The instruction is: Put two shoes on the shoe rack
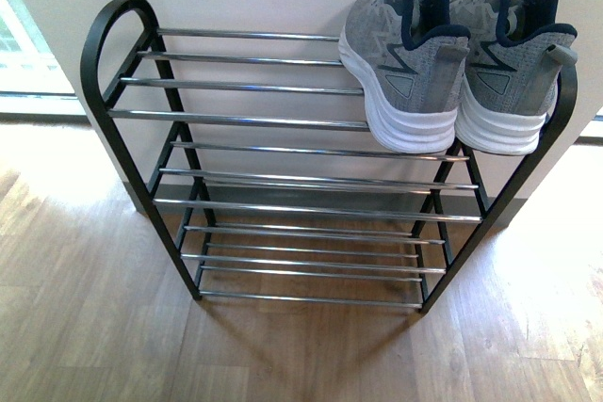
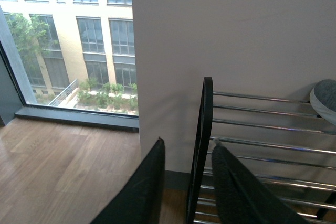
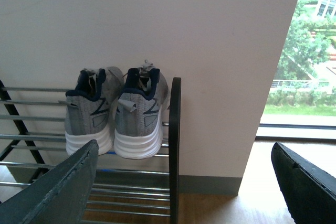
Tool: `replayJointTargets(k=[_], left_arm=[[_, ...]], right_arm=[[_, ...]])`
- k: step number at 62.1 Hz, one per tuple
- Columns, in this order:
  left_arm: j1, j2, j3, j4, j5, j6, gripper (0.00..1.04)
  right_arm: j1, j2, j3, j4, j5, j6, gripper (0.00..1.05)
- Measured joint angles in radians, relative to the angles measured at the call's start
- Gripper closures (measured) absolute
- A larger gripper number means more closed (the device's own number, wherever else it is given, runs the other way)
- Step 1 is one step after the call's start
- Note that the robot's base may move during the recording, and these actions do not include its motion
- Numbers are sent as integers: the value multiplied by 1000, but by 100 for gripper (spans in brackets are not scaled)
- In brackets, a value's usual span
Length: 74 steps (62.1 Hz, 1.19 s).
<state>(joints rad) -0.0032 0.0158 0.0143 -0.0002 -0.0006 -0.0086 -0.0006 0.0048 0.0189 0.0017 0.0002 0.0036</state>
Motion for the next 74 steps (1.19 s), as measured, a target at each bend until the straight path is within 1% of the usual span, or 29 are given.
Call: replayJointTargets(k=[11, 12, 16, 74], left_arm=[[0, 0, 0, 0, 0, 0, 9], [0, 0, 0, 0, 0, 2, 8], [0, 0, 0, 0, 0, 2, 10], [1, 0, 0, 0, 1, 2, 9]], right_arm=[[0, 0, 0, 0, 0, 0, 9], [0, 0, 0, 0, 0, 0, 9], [0, 0, 0, 0, 0, 0, 9], [0, 0, 0, 0, 0, 0, 9]])
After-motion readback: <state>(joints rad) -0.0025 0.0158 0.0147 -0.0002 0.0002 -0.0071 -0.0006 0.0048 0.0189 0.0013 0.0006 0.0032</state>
